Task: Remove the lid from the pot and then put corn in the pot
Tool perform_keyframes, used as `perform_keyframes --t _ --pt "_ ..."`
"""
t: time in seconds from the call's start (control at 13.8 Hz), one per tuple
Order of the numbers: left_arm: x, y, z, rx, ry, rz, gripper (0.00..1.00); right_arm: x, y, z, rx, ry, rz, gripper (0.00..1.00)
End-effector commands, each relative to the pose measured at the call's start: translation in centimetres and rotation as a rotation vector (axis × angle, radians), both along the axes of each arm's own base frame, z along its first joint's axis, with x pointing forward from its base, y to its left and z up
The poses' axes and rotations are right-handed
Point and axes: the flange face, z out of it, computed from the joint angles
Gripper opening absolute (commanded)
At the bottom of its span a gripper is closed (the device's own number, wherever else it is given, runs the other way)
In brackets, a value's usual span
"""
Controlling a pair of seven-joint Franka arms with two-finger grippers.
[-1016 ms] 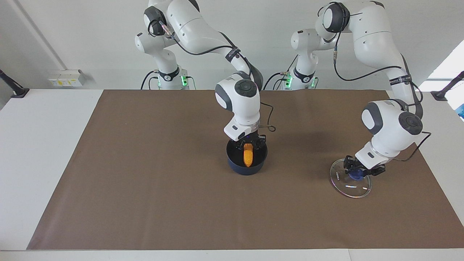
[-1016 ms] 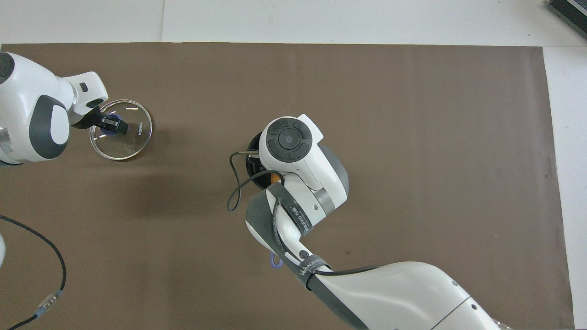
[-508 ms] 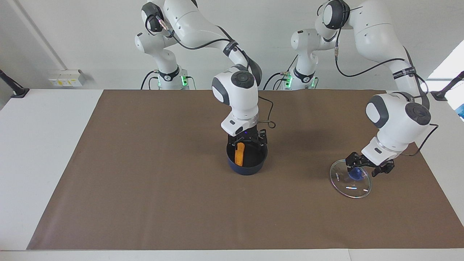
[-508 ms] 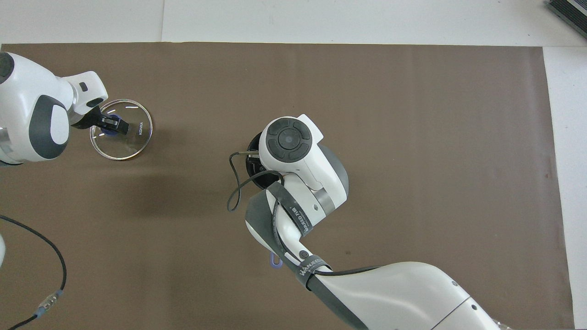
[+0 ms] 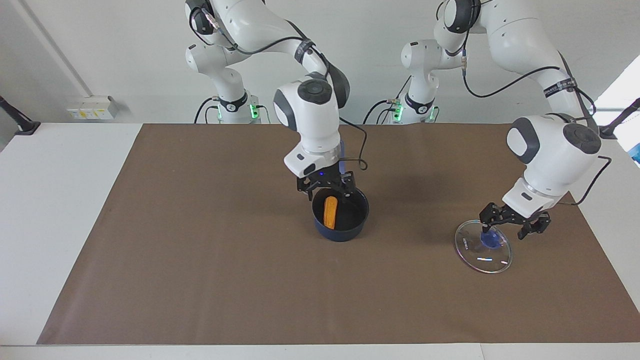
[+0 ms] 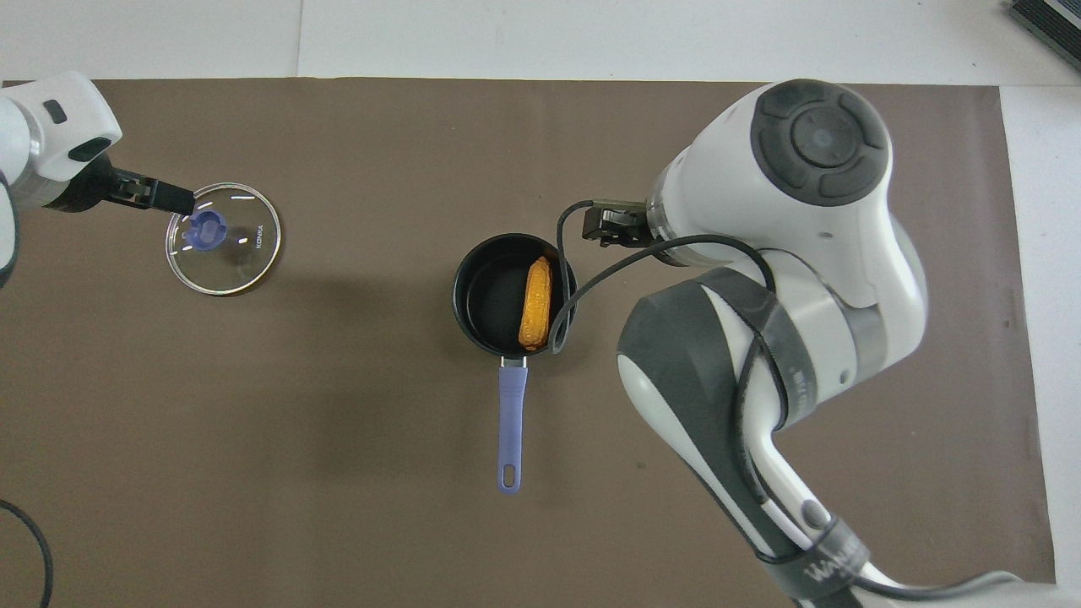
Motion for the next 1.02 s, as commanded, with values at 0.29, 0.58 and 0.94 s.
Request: perform_keyframes --t 0.29,0.58,0.94 --pt "-6.5 -4.9 10.0 0.072 0.014 0.045 1.00 -2.6 -13.8 6.9 -0.031 0.061 0.107 1.00" --pt "-10.0 -5.2 13.8 0.058 0.031 0.047 1.00 -4.3 -18.1 10.7 -0.026 0.086 0.086 1.00" --pt "-10.6 -4.3 16.1 0.043 0.095 0.060 1.00 -6.9 -22.3 13.2 -0.026 0.095 0.063 1.00"
